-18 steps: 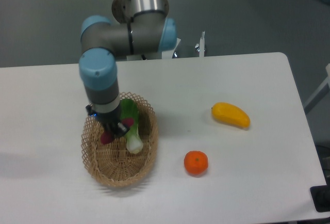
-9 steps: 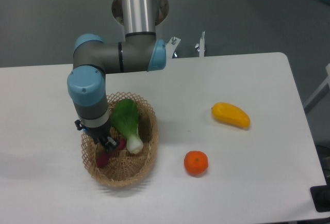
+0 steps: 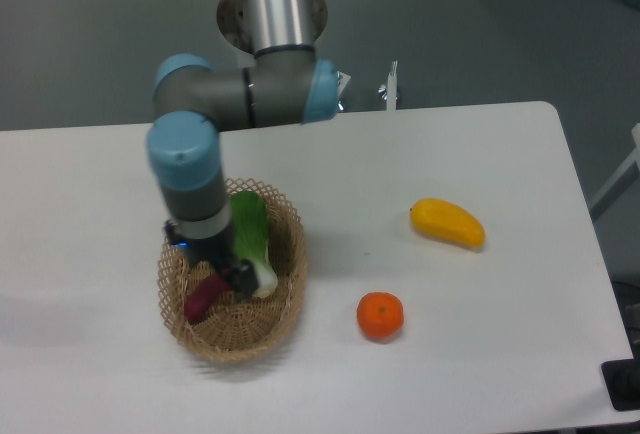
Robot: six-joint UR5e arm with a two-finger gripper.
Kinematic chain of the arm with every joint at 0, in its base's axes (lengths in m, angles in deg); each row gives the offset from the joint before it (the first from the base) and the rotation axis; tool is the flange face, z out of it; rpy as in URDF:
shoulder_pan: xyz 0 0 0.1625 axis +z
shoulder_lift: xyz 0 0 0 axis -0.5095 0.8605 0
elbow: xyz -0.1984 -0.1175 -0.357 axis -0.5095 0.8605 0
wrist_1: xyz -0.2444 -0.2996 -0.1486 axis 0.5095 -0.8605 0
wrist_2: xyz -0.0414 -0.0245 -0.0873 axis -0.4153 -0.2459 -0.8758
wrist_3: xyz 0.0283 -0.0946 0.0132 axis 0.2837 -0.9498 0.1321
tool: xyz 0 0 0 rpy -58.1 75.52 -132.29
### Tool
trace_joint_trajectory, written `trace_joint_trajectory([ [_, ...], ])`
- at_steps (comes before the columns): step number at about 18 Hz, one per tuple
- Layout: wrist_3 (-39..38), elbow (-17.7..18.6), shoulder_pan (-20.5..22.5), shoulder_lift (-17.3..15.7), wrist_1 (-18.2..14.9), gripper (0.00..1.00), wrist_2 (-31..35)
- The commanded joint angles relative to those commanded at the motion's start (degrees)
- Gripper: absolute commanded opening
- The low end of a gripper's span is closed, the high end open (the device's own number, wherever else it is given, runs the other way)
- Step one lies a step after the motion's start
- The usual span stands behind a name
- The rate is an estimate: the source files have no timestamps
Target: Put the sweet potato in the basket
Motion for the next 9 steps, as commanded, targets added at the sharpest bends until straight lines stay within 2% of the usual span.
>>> trace_joint_trajectory([
  [4, 6.59, 0.0, 7.74, -2.02, -0.53, 1.0, 0.0],
  [9, 13.88, 0.52, 14.59, -2.2, -0.62, 1.0, 0.09],
])
